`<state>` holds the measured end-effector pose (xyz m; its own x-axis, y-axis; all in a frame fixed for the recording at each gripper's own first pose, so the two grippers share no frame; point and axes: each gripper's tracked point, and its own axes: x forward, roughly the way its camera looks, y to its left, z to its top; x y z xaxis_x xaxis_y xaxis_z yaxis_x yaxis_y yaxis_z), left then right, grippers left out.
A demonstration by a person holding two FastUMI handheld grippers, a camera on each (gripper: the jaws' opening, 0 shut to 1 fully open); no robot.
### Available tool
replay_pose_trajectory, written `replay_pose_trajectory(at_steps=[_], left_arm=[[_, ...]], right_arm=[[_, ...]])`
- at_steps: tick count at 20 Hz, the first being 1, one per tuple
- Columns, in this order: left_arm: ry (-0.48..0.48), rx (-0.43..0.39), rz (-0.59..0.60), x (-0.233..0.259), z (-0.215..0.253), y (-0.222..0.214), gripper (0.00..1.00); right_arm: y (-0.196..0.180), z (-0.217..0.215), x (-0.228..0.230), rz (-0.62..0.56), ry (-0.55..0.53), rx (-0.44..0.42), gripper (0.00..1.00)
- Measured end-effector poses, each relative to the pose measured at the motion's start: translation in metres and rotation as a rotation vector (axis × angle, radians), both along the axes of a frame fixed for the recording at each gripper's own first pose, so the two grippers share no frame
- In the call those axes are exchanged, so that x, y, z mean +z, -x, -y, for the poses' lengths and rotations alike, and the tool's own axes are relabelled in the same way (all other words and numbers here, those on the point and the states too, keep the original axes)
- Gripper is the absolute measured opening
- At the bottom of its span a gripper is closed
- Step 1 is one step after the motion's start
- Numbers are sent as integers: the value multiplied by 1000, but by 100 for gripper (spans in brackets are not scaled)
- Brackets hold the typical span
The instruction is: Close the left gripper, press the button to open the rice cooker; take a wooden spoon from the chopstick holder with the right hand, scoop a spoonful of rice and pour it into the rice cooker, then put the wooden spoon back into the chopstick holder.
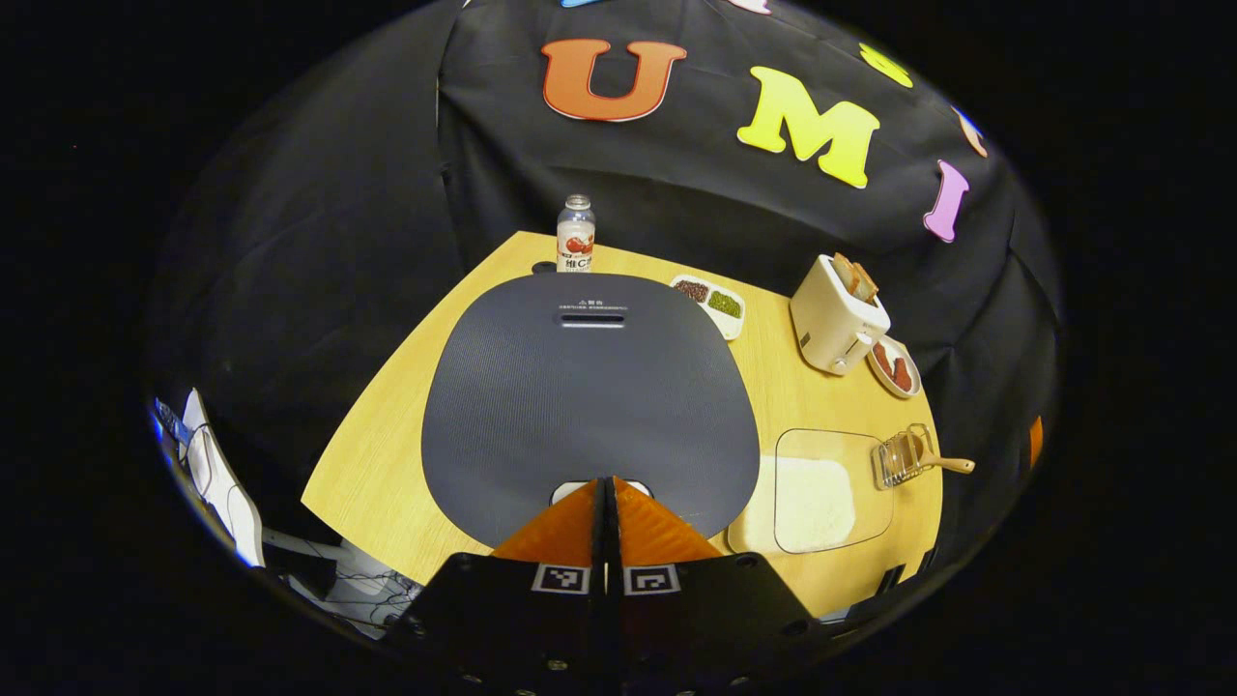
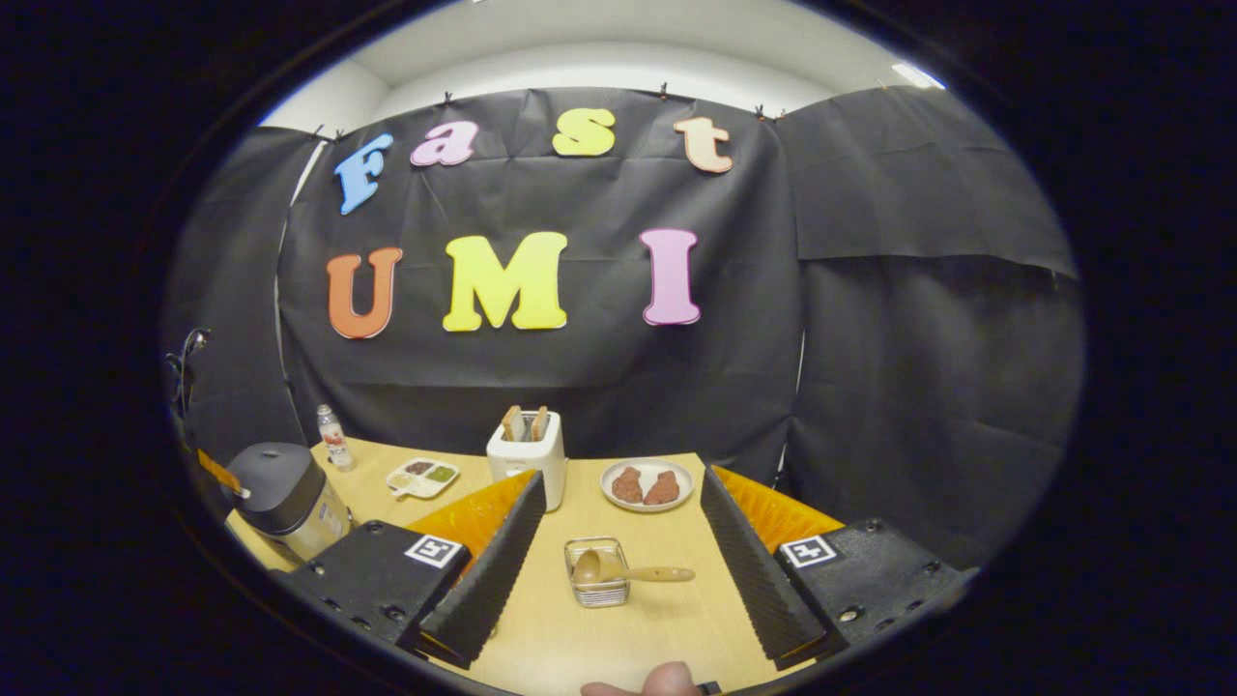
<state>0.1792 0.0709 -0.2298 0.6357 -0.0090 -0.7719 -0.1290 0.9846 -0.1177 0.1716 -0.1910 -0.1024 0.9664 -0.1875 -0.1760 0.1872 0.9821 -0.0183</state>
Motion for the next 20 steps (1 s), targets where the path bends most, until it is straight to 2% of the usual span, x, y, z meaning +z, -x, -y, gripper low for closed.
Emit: replay_pose_trajectory(at_steps=[2,6,8,11,16,20], left_arm=[[6,4,-13,-5,1,2,0],[-80,-54,-64,-12,2,4,0],[-100,-56,-42,-4,1,2,0],[-137,-47,62,19,1,-2,0],[-235,-18,369,111,-5,-37,1],[-239,-9,566,178,-3,-54,2]], right_arm=[[2,-2,-4,-4,-11,-4,100],[9,-10,-3,-3,-26,4,100],[12,-9,3,7,-24,2,100],[18,1,15,30,-14,-11,100],[33,15,13,22,-9,-42,100],[45,17,14,18,-15,-47,100]])
